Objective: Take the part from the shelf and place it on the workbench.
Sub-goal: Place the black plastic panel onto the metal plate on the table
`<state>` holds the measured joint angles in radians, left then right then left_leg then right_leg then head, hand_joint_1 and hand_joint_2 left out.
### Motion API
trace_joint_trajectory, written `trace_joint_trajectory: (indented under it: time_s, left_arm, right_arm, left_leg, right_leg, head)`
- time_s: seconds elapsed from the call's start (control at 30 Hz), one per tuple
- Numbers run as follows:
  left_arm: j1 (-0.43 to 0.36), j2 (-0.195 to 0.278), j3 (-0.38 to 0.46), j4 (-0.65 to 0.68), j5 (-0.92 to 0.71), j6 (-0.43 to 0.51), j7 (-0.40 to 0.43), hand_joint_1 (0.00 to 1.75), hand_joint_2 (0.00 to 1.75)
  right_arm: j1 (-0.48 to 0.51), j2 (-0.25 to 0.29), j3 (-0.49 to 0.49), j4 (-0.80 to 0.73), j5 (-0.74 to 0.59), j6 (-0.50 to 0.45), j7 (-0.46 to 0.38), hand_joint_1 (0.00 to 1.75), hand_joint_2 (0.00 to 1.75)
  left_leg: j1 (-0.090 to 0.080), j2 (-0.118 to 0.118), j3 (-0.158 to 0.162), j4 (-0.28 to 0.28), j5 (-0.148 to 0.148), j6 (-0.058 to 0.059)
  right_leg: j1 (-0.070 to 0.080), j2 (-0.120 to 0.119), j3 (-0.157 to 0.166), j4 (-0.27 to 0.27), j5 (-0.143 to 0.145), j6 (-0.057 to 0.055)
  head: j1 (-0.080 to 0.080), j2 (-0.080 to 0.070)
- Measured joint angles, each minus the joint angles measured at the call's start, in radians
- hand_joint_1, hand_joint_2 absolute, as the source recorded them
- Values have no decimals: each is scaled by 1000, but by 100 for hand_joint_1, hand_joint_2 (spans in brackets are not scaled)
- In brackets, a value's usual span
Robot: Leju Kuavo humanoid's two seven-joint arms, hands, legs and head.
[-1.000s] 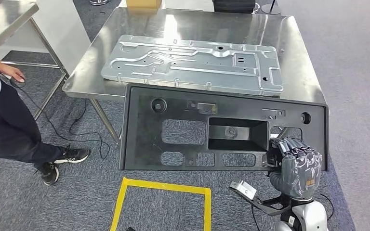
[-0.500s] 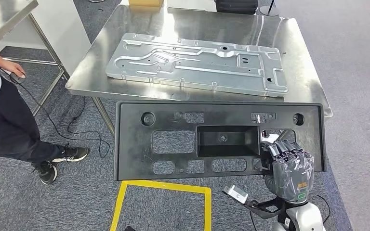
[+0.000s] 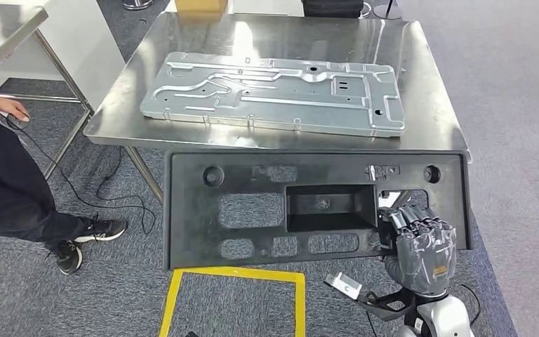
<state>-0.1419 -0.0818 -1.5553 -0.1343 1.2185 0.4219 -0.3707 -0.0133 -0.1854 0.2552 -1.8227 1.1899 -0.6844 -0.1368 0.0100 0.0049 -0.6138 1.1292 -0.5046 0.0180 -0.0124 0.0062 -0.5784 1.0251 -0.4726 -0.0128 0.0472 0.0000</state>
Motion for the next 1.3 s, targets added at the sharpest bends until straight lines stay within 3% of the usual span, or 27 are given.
trace_joint_trajectory:
  time_s: [0.07,0.17,0.23,0.33,0.37,0.43,0.57,0.6,0.7,0.77,0.8,0.87,0.9,0.93,0.97,1.0,1.07,1.1,1.23,1.3]
  left_arm:
    - [-2,0,0,0,-2,0,0,0,175]
    - [-1,1,0,0,-5,0,0,0,175]
    - [-2,1,0,0,-6,0,0,0,175]
    - [-3,1,0,0,-6,0,-1,0,175]
    - [-3,1,0,0,-7,0,-1,0,175]
    - [-2,1,0,0,-7,0,0,0,175]
    - [-3,1,0,0,-7,0,0,0,175]
    - [-3,1,0,0,-8,-1,0,0,175]
    - [-5,0,0,0,-10,-2,0,0,175]
    - [-7,0,0,0,-11,-1,-1,0,175]
    - [-7,0,0,0,-12,0,-1,0,175]
    - [-6,1,0,0,-15,0,0,0,175]
    - [-5,1,0,0,-16,0,0,0,175]
    - [-4,1,0,0,-16,0,0,0,175]
    - [-3,1,0,0,-16,0,0,0,175]
    - [-2,1,0,0,-16,0,0,0,175]
    - [-2,1,0,0,-16,0,0,0,175]
    - [-3,2,0,0,-16,0,0,0,175]
    - [-4,2,0,0,-16,3,0,0,175]
    - [-4,3,0,0,-15,4,-1,0,175]
  right_arm:
    - [-4,0,2,0,1,-2,-1,175,175]
    - [-8,0,2,-1,1,-3,-1,175,175]
    - [-12,0,2,-3,0,-3,-1,175,175]
    - [-17,0,3,-5,-1,-4,-1,175,175]
    - [-17,0,4,-5,-1,-4,-1,175,175]
    - [-17,0,4,-5,-2,-4,-1,175,175]
    - [-18,0,4,-5,-2,-4,-1,175,175]
    - [-20,0,5,-5,-2,-4,-1,175,175]
    - [-30,0,6,-5,-2,-5,-1,175,175]
    - [-33,-1,7,-6,-2,-5,-1,175,175]
    - [-35,-1,8,-6,-2,-5,-1,175,175]
    - [-37,-1,8,-6,-3,-5,-1,175,175]
    - [-37,-1,9,-5,-4,-5,-1,175,175]
    - [-37,-1,9,-5,-4,-5,-1,175,175]
    - [-37,-1,9,-5,-4,-5,-1,175,175]
    - [-38,-1,9,-5,-5,-5,-1,175,175]
    - [-38,-1,9,-4,-5,-5,-1,175,175]
    - [-39,-1,10,-4,-5,-6,-1,175,175]
    - [-39,-1,10,-5,-6,-6,-1,175,175]
    - [-41,-1,10,-5,-7,-6,-1,175,175]
  left_leg:
    - [-3,-3,38,-85,25,8]
    - [-6,-4,42,-102,27,20]
    - [-3,-3,47,-112,33,33]
    - [-1,0,50,-117,33,44]
    - [-1,1,51,-116,31,44]
    - [-1,1,53,-115,28,43]
    - [-1,0,55,-115,26,42]
    - [-1,0,58,-114,23,41]
    - [-5,2,72,-115,5,14]
    - [-5,3,66,-90,-14,0]
    - [-4,3,47,-48,-34,-4]
    - [-2,2,-24,82,-83,-7]
    - [-2,1,-62,142,-96,-8]
    - [-2,1,-88,171,-90,-8]
    - [-2,2,-97,163,-63,-7]
    - [-2,1,-87,119,-20,-4]
    - [-5,0,-42,-9,59,5]
    - [-7,-1,-22,-55,73,10]
    - [-8,-4,9,-102,59,26]
    - [-3,-5,31,-115,55,36]
  right_leg:
    - [3,1,-3,6,-3,9]
    - [2,1,-7,6,-2,25]
    - [0,0,-19,33,-21,37]
    - [-3,-2,-100,197,-101,51]
    - [-4,-2,-129,249,-115,54]
    - [-6,-2,-151,280,-103,57]
    - [-8,-2,-144,260,-80,58]
    - [-9,-4,-119,209,-52,57]
    - [-4,-6,-24,16,11,31]
    - [-6,-5,-6,-6,3,12]
    - [-8,-6,1,-10,1,5]
    - [-6,-6,12,-11,-8,-4]
    - [-4,-6,17,-10,-13,-6]
    - [-3,-4,24,-10,-19,-7]
    - [-1,-2,32,-10,-25,-7]
    - [0,-1,43,-10,-33,-5]
    - [2,1,61,-9,-50,1]
    - [4,2,66,-9,-57,6]
    - [5,1,77,-2,-62,25]
    - [3,-1,54,52,-76,33]
  head:
    - [0,0]
    - [0,0]
    - [1,0]
    - [1,0]
    - [1,0]
    - [1,0]
    - [1,0]
    - [1,0]
    - [1,0]
    - [0,0]
    - [0,0]
    - [0,0]
    - [0,0]
    - [-1,0]
    - [-1,0]
    - [-1,0]
    - [0,0]
    - [0,0]
    - [0,0]
    - [2,0]
